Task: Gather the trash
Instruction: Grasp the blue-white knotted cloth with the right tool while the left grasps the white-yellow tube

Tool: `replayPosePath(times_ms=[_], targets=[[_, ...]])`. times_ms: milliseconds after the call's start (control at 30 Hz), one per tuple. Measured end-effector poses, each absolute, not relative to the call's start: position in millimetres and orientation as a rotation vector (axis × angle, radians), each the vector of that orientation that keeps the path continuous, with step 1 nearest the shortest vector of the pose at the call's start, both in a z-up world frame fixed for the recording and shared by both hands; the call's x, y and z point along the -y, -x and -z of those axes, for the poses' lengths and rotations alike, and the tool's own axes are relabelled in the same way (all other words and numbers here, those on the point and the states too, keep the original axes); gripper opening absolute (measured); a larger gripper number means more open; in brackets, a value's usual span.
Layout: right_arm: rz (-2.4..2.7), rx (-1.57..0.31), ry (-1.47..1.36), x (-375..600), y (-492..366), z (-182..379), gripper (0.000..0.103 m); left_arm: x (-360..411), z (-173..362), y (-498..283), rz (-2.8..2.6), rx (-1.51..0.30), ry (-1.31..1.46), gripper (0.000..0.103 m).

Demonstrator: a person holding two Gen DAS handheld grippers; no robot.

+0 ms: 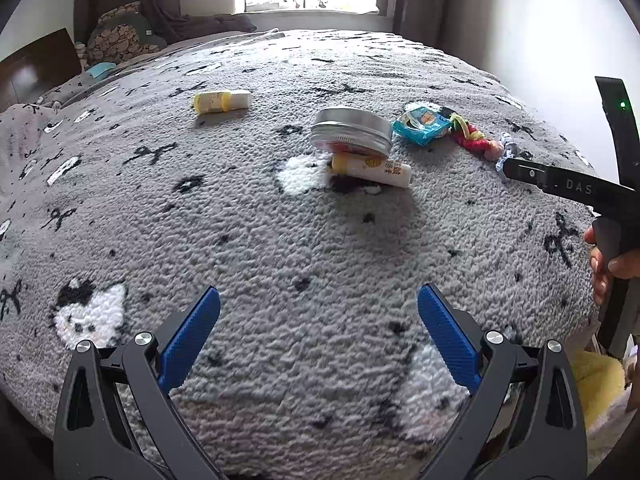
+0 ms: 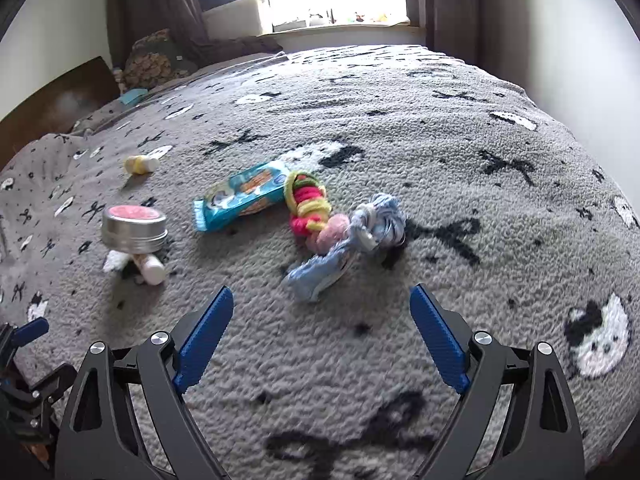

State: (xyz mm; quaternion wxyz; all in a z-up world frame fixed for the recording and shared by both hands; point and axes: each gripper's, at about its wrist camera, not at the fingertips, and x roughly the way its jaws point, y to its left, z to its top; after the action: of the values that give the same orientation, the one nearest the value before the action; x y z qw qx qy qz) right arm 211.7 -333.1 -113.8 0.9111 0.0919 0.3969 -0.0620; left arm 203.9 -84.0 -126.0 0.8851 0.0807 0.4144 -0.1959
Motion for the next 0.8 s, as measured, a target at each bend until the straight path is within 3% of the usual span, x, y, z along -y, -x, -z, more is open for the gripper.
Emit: replayPosePath(times_ms=[233, 400, 467, 567, 800], targets=[[0.137, -0.853, -0.175, 343.4, -230.4, 121.6, 0.078, 111.0, 136.6, -227.9, 0.412, -0.890, -0.174, 0.094], [0.123, -0.877, -0.142, 349.2, -232.1, 129.9, 0.047, 123.3, 142.0, -238.0, 0.411, -0.900, -0.172, 0.094], [0.122, -0.869, -0.142, 351.4, -228.8, 127.7, 0.029, 127.4, 142.1, -241.8, 0.417, -0.897, -0.164, 0.094], [0.122, -0.841, -0.114, 351.4, -219.6, 120.5, 0.012, 136.1, 140.4, -248.3, 0.432, -0.891, -0.157, 0.094], [0.066, -0.785, -0.097, 345.2, -196.5, 102.5, 0.011, 160.4, 144.4, -277.7, 0.394, -0.892, -0.169, 0.093]])
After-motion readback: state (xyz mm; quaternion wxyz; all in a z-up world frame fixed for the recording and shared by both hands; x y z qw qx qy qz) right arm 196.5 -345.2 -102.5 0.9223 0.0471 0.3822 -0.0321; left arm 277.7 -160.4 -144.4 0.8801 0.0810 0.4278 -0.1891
